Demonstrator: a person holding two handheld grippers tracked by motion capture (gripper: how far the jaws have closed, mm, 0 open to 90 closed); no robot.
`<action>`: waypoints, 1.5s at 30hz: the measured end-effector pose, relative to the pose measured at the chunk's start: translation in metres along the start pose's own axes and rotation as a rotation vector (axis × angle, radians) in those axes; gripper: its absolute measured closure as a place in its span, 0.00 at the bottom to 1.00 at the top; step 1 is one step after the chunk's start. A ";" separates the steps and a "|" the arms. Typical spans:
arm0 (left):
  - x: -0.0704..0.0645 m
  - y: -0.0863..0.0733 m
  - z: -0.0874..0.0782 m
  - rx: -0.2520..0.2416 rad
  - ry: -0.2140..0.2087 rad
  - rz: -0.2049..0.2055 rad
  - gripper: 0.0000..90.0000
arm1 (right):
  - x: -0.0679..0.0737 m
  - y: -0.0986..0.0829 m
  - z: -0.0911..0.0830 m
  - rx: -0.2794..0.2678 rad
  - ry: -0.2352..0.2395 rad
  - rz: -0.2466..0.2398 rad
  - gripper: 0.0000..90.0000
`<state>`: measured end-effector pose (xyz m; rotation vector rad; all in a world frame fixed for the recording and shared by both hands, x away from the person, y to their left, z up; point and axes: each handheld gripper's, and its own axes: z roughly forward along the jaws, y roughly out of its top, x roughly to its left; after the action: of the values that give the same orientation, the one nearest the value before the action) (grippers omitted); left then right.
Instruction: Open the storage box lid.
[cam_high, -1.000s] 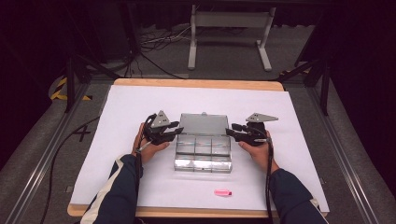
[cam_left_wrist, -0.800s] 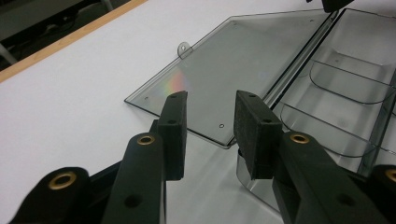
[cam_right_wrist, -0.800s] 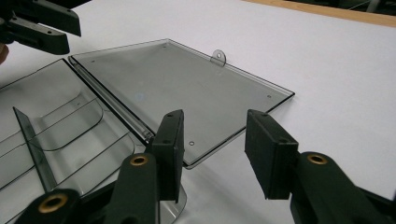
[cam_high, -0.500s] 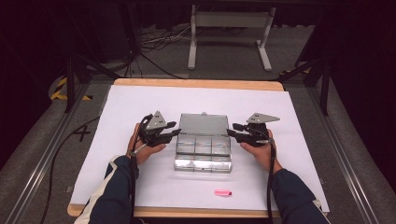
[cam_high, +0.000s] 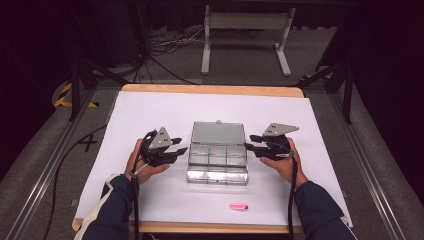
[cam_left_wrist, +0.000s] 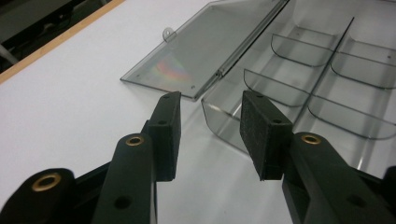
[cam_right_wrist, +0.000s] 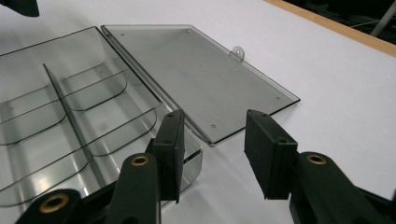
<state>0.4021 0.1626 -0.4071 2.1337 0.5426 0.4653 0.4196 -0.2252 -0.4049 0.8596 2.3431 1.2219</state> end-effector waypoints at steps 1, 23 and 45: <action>0.000 -0.001 -0.003 -0.003 0.002 -0.002 0.65 | 0.001 0.000 -0.001 0.002 0.001 -0.010 0.65; -0.018 -0.040 -0.043 0.036 0.013 0.027 0.62 | 0.021 -0.003 -0.033 0.037 0.072 -0.087 0.64; -0.024 -0.073 -0.055 0.090 -0.016 0.016 0.50 | 0.043 -0.017 -0.058 0.094 0.150 -0.133 0.67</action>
<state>0.3387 0.2252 -0.4389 2.2277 0.5468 0.4398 0.3488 -0.2393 -0.3881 0.6483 2.5494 1.1659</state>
